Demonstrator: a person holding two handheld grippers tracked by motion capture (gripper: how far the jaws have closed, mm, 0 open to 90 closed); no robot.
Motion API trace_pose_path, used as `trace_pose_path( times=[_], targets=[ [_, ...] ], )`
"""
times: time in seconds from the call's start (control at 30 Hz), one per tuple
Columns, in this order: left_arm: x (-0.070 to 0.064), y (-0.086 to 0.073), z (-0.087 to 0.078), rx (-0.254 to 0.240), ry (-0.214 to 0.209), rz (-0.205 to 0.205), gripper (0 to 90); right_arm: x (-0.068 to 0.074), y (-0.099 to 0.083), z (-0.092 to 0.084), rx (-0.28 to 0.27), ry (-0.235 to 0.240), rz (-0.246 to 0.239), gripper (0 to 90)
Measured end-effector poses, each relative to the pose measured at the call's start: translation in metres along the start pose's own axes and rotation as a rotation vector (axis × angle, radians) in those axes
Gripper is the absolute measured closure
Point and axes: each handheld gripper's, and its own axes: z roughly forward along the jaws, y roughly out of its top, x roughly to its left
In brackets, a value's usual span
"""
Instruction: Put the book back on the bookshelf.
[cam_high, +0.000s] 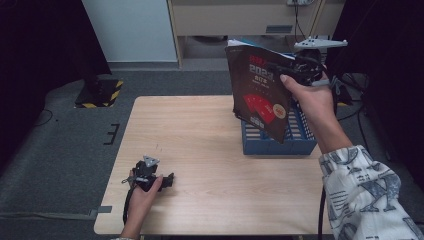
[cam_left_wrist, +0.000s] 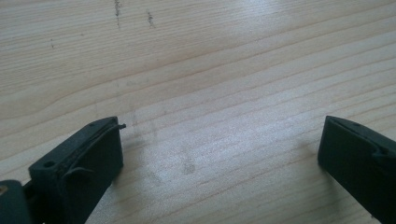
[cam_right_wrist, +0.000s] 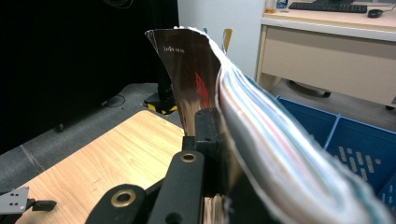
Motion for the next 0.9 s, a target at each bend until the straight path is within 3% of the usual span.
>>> trace_pose_path(
  times=[0.9],
  targets=[
    [0.0,0.0,0.0,-0.003,0.0,0.004,0.0,-0.029,-0.009,-0.024,-0.006,-0.066,0.027,87.0]
  ],
)
